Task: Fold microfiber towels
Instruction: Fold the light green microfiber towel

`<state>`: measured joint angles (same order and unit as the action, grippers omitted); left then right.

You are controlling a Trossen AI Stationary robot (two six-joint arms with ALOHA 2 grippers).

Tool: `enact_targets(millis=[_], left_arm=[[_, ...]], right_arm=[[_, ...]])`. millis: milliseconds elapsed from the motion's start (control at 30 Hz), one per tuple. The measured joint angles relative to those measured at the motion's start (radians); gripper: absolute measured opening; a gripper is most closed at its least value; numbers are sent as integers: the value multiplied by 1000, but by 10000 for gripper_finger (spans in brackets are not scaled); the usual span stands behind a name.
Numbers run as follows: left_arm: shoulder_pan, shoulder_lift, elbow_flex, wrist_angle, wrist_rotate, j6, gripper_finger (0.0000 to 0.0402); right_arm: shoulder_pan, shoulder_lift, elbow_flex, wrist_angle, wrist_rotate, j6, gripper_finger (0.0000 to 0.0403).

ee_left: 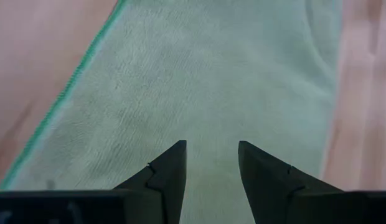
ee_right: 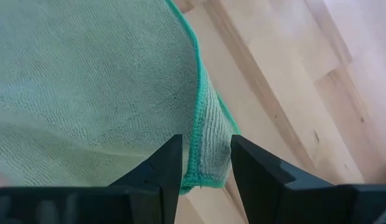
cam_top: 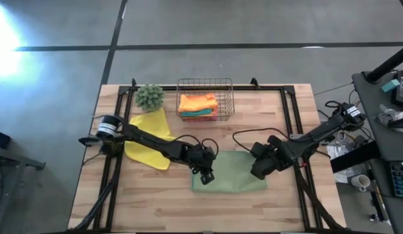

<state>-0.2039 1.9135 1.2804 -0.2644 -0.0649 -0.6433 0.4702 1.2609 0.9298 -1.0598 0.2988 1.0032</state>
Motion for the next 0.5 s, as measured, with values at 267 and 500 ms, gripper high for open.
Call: enact_targets(millis=[267, 500], left_arm=[[3, 42, -54, -5, -19, -6, 129], [19, 53, -50, -107, -80, -30, 129]], right_arm=[[-15, 6, 0, 3, -63, 33, 130], [-15, 5, 8, -26, -64, 56, 131]])
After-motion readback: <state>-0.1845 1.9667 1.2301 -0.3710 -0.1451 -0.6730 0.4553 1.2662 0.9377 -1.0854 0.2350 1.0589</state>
